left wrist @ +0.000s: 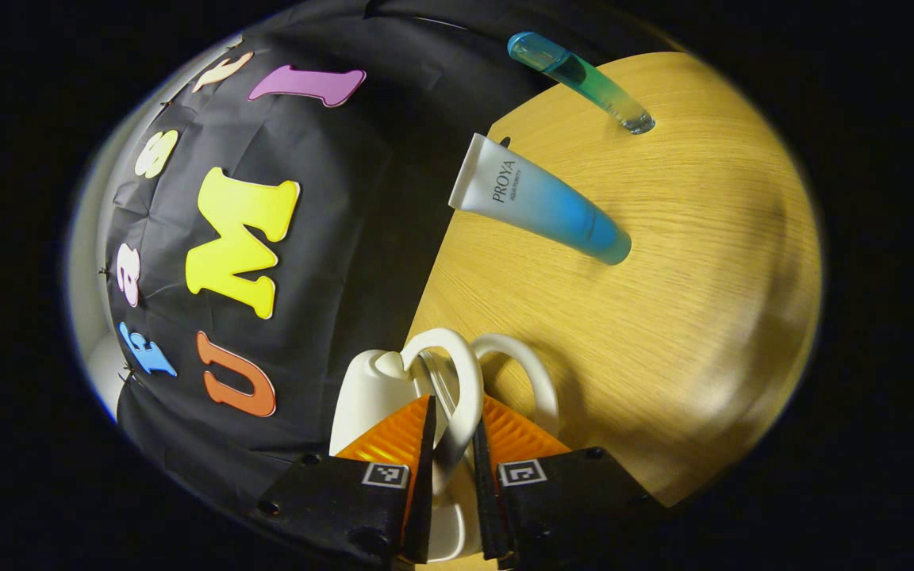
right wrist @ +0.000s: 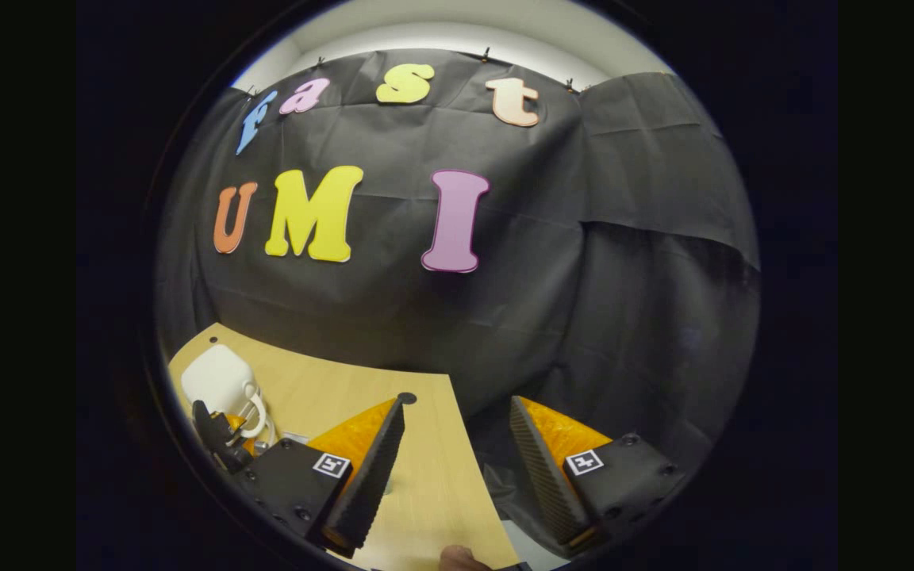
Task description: First open the suitcase, pack the skin care products into it, and then close the suitcase.
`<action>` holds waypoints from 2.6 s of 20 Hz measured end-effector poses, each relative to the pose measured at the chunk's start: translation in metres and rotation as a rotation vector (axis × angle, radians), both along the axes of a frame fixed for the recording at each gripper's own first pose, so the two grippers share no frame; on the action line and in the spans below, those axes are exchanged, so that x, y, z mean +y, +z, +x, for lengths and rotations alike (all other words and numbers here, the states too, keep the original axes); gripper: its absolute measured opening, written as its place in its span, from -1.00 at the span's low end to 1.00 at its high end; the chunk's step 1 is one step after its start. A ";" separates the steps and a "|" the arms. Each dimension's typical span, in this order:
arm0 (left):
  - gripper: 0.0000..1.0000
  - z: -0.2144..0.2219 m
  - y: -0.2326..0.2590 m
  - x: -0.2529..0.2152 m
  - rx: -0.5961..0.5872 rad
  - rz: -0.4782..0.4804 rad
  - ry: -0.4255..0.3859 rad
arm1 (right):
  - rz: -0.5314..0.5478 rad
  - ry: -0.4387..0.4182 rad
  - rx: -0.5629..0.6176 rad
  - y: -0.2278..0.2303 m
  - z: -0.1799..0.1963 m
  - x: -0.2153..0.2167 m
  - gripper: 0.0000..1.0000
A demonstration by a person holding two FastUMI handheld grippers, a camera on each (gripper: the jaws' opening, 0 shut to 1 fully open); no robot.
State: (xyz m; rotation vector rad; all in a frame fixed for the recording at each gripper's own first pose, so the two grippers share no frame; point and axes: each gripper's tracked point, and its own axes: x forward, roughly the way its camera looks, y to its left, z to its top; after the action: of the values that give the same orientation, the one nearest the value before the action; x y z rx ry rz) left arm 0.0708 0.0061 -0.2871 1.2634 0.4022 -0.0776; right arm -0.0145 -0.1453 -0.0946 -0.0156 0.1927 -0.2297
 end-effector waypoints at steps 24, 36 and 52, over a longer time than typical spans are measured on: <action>-0.94 -0.010 0.203 0.162 -0.142 -0.863 0.264 | -0.006 0.093 0.003 0.023 0.023 0.136 0.59; -0.94 0.004 0.142 0.393 -0.140 -1.136 0.512 | -0.086 0.121 0.027 0.023 0.018 0.191 0.60; -0.91 0.008 -0.059 0.473 0.159 -1.557 0.827 | -0.164 0.079 0.128 -0.003 0.017 0.177 0.66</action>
State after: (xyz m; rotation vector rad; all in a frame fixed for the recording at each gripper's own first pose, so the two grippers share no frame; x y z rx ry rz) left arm 0.0787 0.4794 -0.3463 -0.4868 0.7462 0.1952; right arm 0.0028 0.0320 -0.0978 -0.2005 0.3001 -0.1650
